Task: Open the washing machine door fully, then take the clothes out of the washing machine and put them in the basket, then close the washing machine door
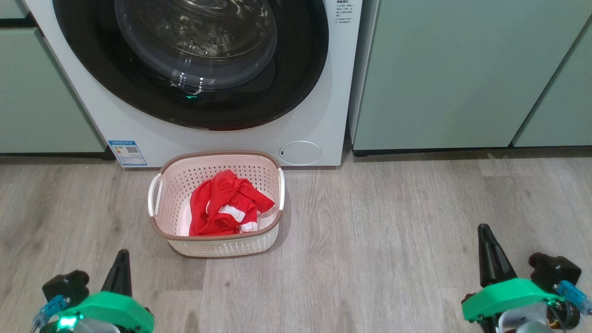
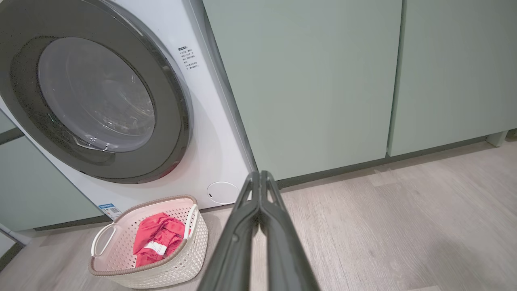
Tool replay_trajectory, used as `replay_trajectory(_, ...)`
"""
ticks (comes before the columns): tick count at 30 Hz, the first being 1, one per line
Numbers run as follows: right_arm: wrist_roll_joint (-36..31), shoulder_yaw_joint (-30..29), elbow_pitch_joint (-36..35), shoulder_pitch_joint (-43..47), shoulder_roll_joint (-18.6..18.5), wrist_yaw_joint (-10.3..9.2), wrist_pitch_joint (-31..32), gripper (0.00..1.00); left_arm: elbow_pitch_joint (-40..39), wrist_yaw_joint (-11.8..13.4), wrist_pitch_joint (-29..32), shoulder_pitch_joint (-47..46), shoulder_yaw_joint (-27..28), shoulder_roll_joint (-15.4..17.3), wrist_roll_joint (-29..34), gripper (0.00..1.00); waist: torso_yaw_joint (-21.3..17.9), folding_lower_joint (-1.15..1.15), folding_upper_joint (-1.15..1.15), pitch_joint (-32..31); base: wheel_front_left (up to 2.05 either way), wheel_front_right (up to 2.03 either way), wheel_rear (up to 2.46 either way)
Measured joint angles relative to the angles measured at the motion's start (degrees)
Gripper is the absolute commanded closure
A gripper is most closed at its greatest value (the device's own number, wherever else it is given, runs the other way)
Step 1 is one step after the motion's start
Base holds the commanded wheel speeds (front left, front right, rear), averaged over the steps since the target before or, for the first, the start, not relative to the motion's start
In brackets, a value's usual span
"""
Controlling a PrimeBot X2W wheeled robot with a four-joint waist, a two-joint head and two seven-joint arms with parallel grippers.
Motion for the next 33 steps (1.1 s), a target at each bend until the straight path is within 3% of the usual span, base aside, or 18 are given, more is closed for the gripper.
replay_trajectory(33, 20.1, -2.3, -1.8, 0.0, 0.0, 0.00, 5.4, 1.00, -4.5, 0.0, 5.1, 0.0, 0.0, -1.8, -18.5, 1.00, 0.4, 0.00, 0.00, 0.7, 0.00, 0.00, 0.00)
